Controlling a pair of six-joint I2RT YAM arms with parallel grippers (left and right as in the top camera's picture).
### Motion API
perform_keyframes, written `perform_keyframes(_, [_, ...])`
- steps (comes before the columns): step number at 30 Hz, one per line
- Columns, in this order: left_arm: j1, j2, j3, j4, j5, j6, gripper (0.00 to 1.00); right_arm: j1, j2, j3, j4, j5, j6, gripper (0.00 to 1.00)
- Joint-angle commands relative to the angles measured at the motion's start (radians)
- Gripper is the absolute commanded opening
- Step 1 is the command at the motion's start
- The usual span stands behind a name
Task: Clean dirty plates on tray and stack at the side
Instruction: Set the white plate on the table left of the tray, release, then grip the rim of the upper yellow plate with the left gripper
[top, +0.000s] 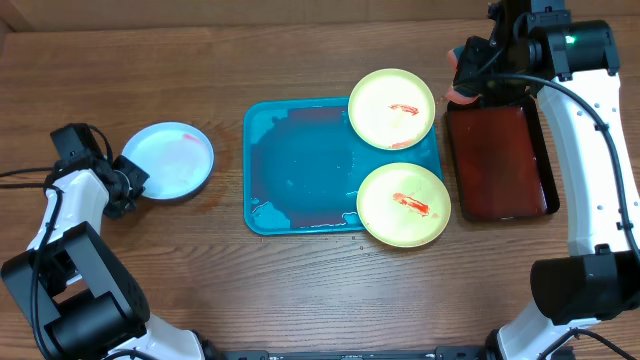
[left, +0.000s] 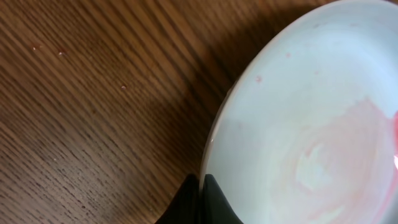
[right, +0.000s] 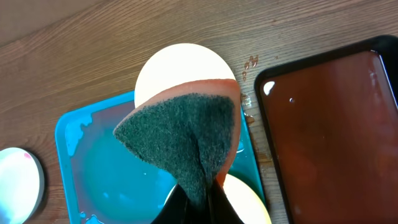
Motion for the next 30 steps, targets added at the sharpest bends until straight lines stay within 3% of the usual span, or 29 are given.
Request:
perform_keyframes(1, [-0.003, -0.019, -0.013, 0.011, -0.027, -0.02, 0.13, -0.004, 0.001, 0.0, 0.008, 0.01, 0.0, 0.04])
perform_keyframes(5, [-0.002, -0.019, -0.009, 0.01, 0.014, -0.014, 0.29, -0.004, 0.001, 0.0, 0.009, 0.01, 0.0, 0.04])
perform_keyframes(8, [-0.002, -0.02, 0.022, -0.025, 0.081, 0.041, 0.3, -0.004, 0.001, 0.0, 0.008, 0.01, 0.0, 0.04])
perform_keyframes(11, [-0.006, -0.023, 0.102, -0.086, 0.218, 0.172, 0.27, -0.004, 0.001, 0.0, 0.008, 0.01, 0.0, 0.04])
perform_keyframes(13, [-0.025, -0.023, 0.171, -0.13, 0.321, 0.217, 0.42, -0.004, 0.001, 0.0, 0.008, 0.01, 0.0, 0.04])
perform_keyframes(16, [-0.084, -0.023, 0.254, -0.178, 0.433, 0.286, 0.47, -0.004, 0.001, 0.0, 0.008, 0.01, 0.0, 0.04])
perform_keyframes(20, [-0.299, -0.023, 0.336, -0.194, 0.357, 0.321, 0.56, -0.004, 0.001, 0.0, 0.008, 0.01, 0.0, 0.04])
perform_keyframes(26, [-0.63, 0.008, 0.367, -0.075, 0.24, 0.32, 0.63, -0.004, 0.001, 0.0, 0.008, 0.009, 0.001, 0.04])
perform_keyframes(30, [-0.793, 0.12, 0.521, -0.115, 0.116, 0.305, 0.68, -0.004, 0.001, 0.0, 0.008, 0.009, 0.001, 0.04])
